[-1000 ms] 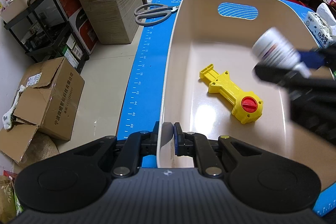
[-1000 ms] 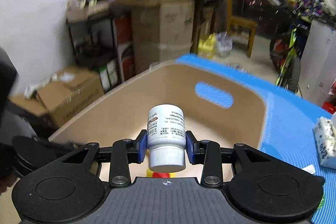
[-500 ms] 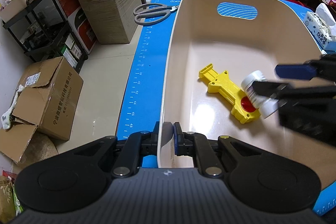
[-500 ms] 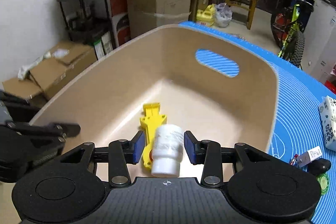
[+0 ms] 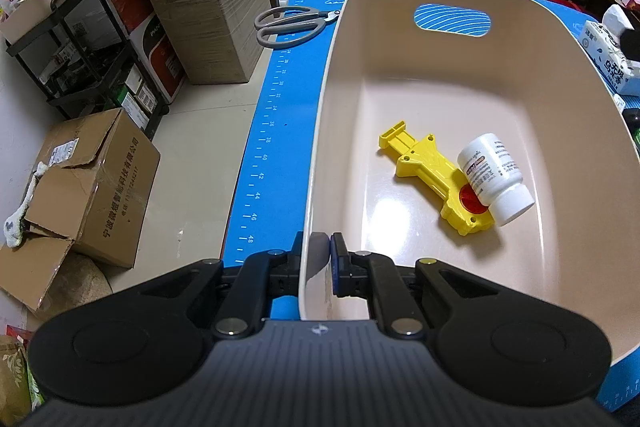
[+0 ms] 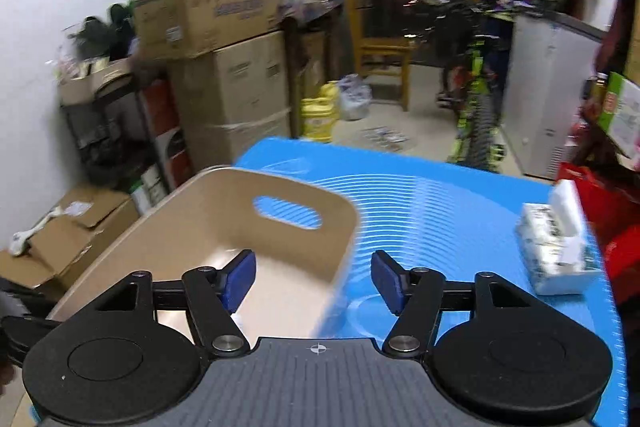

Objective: Organize rigid objects
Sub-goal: 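Lower the pill bottle into the basket and release it, then grasp the red action figure with the right tool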

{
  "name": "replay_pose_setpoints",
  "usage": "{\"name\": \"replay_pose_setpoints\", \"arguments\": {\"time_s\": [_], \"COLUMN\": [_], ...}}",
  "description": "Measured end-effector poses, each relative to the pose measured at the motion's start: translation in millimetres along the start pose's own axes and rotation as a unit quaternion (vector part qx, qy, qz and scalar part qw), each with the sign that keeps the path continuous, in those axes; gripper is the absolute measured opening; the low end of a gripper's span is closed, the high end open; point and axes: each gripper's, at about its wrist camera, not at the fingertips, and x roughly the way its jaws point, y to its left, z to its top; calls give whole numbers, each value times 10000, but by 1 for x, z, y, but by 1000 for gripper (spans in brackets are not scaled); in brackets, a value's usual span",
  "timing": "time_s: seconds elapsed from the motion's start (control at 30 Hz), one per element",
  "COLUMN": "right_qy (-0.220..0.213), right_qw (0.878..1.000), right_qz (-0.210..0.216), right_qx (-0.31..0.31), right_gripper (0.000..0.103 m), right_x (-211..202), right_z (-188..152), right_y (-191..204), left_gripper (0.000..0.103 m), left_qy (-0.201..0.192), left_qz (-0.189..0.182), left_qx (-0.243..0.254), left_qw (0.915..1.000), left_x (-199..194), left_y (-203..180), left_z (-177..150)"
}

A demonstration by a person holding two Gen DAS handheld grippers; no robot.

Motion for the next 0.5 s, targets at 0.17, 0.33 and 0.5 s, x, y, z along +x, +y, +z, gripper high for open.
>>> {"name": "replay_pose_setpoints", "arguments": {"time_s": [0.17,0.33,0.5], "right_qy": [374,937,1395], "right_qw": [9972,9898,9799], "right_qz": [-421,-804,-859], "right_qx": [483,710,1142], "right_gripper": [74,74,74], "right_x": [22,58,80], "right_z": [-16,-45,-69], "right_y": [-39,-65,-76], "left_gripper": [14,14,14], "left_qy": [13,12,10], "left_qz": [17,21,18], "left_qx": [-14,-25,-16], "left_qw": [10000,10000,10000], "left_x": [1,0,0], "left_y": [1,0,0], "left_z": [0,0,0]}}
